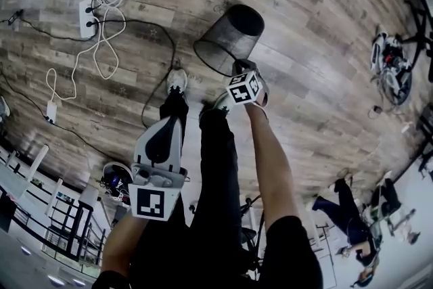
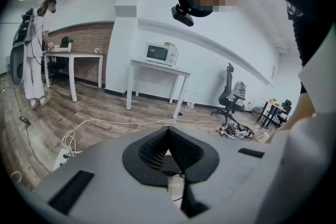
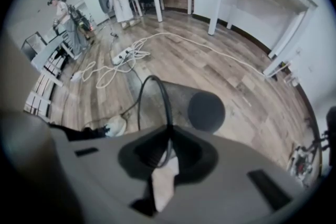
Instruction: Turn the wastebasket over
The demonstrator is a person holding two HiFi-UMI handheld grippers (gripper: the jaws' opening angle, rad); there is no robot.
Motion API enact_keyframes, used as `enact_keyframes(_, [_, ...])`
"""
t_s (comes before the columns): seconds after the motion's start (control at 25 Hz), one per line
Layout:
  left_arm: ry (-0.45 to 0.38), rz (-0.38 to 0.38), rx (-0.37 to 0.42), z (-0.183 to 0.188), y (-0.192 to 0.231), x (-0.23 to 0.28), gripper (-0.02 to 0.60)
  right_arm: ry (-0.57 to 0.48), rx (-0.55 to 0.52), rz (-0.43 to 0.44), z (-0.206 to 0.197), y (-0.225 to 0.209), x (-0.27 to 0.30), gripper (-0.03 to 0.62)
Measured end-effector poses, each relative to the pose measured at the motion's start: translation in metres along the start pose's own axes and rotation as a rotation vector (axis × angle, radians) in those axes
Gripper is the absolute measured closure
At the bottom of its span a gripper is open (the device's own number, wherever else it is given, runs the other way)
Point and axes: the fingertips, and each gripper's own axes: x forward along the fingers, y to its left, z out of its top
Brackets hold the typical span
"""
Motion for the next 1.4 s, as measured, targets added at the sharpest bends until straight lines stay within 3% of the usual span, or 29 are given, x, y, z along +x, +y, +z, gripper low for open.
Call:
enact_keyframes(0.2, [0.007,-0.034,-0.057,-0.008,0.000,0.007,0.548,-0.007,0.066,0.040,0.004,0.001,-0.011,0.539])
enact_keyframes(0.6, [0.087,0.001,-0.122,-0.052,0.026,0.028,0.548,0.009,0.164,0.124,0.006,0.015,-0.039,0.542])
enact_keyframes(0.88, [0.229,0.018,-0.214,-0.104,0.042,0.031,0.548,-0.004,0.192,0.161,0.011,0.035,-0.100,0.543])
enact_keyframes(1.04, [0.353,-0.005,-0.297,-0.144,0.043,0.032,0.545,-0.036,0.216,0.164,0.024,0.035,-0.141,0.543])
enact_keyframes(1.24, [0.438,-0.021,-0.323,-0.176,0.044,0.034,0.440,-0.100,0.251,0.177,0.050,0.031,-0.188,0.543])
enact_keyframes(1.4, [0.476,0.006,-0.351,-0.194,0.055,0.041,0.400,-0.145,0.241,0.187,0.069,0.028,-0.224,0.543])
